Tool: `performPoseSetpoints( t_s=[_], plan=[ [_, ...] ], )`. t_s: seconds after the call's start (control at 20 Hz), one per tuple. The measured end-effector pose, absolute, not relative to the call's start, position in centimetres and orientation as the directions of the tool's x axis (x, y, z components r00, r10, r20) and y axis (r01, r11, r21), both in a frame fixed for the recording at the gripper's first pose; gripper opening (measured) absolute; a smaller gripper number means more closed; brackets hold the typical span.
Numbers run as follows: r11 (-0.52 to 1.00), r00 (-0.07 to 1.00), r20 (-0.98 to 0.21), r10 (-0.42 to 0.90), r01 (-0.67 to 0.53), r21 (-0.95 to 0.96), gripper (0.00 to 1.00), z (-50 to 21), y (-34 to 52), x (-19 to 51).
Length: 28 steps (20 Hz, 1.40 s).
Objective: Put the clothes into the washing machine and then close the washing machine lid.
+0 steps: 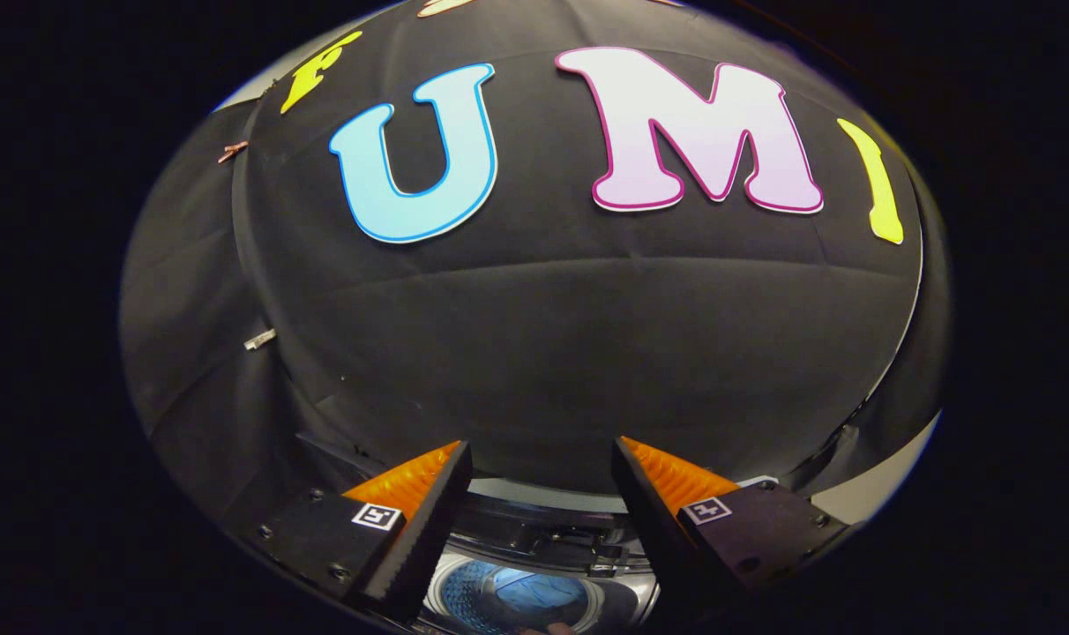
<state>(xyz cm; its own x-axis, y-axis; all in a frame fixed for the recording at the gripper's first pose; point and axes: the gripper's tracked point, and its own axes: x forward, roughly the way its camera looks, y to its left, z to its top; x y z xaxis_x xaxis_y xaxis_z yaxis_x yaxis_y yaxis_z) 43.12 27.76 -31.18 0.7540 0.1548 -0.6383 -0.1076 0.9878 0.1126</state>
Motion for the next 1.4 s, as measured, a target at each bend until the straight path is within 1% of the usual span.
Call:
performPoseSetpoints(
  t_s=[0.5, 0.6, 0.7, 0.85, 1.1, 1.3, 1.4],
  plan=[
    [0.988, 0.697, -0.7, 0.154, -0.096, 0.122, 1.0, -32.0, 27.7, 42.0],
    [0.988, 0.684, -0.713, 0.155, -0.094, 0.124, 1.0, -31.9, 27.7, 41.1],
    [0.989, 0.669, -0.728, 0.149, -0.09, 0.12, 1.0, -31.1, 28.1, 38.6],
    [0.989, 0.652, -0.745, 0.144, -0.084, 0.117, 1.0, -30.9, 28.3, 37.4],
    [0.989, 0.583, -0.799, 0.146, -0.071, 0.129, 0.99, -31.2, 28.5, 35.1],
    [0.99, 0.537, -0.832, 0.141, -0.086, 0.112, 0.99, -31.6, 28.6, 33.9],
    [0.991, 0.494, -0.86, 0.129, -0.098, 0.093, 0.99, -32.6, 28.5, 32.9]
  ],
)
